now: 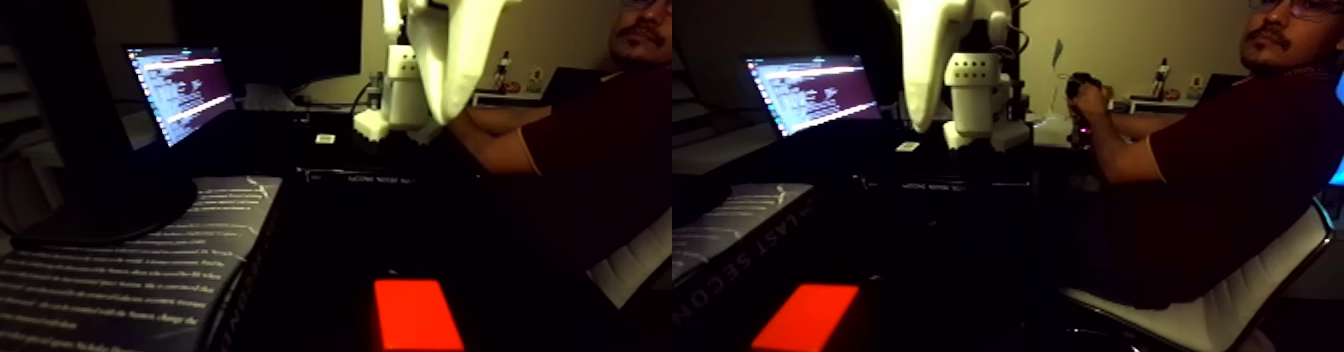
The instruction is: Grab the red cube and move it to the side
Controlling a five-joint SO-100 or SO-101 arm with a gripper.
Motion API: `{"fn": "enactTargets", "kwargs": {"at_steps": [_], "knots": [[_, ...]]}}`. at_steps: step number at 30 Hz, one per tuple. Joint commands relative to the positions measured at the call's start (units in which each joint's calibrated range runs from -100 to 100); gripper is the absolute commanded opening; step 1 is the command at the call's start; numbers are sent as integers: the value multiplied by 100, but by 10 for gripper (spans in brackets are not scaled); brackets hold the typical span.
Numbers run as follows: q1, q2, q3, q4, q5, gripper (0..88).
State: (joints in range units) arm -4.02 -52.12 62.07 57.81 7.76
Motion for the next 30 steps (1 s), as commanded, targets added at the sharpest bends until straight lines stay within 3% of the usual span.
{"fn": "enactTargets", "kwargs": {"at_steps": [1, 12, 22, 30], "knots": [[-6, 775, -833, -80, 41, 8], [35, 2490, -1967, -80, 36, 10], [185, 3742, -2647, 4, 41, 245], [735, 4414, -3418, -4, 41, 259]]}}
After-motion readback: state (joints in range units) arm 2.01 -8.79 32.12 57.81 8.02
